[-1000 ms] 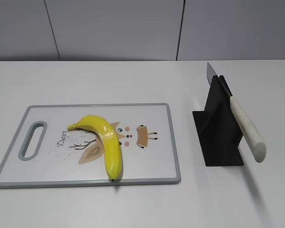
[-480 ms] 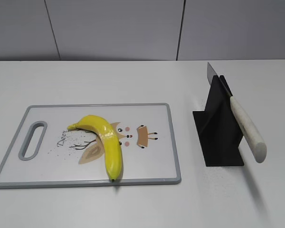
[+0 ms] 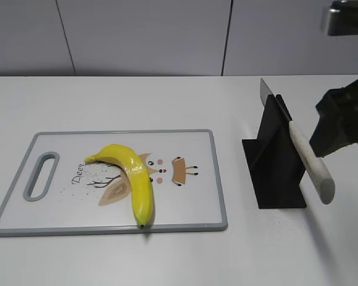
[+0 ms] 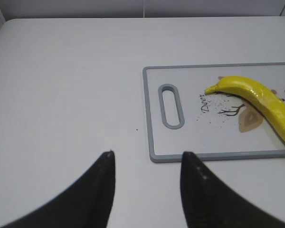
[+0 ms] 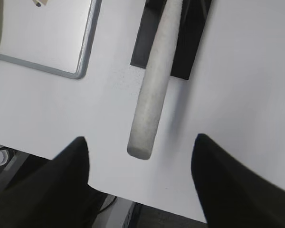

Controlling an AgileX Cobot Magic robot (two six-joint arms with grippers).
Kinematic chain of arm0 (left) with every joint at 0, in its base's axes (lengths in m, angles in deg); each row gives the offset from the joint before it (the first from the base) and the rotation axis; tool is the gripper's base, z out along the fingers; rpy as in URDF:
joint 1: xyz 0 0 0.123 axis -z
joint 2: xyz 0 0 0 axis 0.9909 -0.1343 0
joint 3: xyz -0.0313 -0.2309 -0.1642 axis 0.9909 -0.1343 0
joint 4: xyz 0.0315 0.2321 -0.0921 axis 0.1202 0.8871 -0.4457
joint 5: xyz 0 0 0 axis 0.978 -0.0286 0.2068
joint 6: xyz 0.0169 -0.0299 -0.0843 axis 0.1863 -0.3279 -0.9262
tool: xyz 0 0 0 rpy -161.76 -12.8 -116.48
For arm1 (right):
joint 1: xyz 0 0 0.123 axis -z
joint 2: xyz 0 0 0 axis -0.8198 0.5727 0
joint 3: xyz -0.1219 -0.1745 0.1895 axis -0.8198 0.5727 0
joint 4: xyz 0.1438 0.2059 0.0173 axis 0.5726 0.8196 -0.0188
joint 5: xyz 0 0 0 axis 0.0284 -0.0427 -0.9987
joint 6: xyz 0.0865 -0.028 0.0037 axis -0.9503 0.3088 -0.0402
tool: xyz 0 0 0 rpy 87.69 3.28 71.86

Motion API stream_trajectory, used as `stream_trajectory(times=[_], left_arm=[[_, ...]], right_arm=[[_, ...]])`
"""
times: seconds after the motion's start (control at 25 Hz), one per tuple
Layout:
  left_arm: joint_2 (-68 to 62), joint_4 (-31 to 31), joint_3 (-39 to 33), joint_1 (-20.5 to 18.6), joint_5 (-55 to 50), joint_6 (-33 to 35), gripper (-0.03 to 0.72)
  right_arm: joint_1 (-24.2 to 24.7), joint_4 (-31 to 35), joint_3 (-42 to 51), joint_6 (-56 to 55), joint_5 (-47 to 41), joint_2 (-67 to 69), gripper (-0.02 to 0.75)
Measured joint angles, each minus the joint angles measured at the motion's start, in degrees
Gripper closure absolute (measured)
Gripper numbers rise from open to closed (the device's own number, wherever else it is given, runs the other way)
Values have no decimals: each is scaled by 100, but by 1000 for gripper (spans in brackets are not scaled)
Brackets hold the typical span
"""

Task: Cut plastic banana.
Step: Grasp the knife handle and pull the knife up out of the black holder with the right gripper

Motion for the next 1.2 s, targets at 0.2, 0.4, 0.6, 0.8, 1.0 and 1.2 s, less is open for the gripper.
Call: stream_trajectory(times=[0.2,0.4,0.6,0.8,1.0,1.2], left_arm=[[0,0,0,0,0,0,250],[0,0,0,0,0,0,250],[0,0,0,0,0,0,251],[0,0,0,0,0,0,252],[0,0,0,0,0,0,252],[0,-1,0,0,0,0,252]], right_arm=[[0,7,-36,0,25,617,202],[0,0,-36,-11,183,1102,202],[0,-164,-36,-11,220,1598,202],[0,-161,-36,-27,236,1873,277],[7,-93,-37,-202,199,1877,513],[7,3,-37,-256,199,1877,514]])
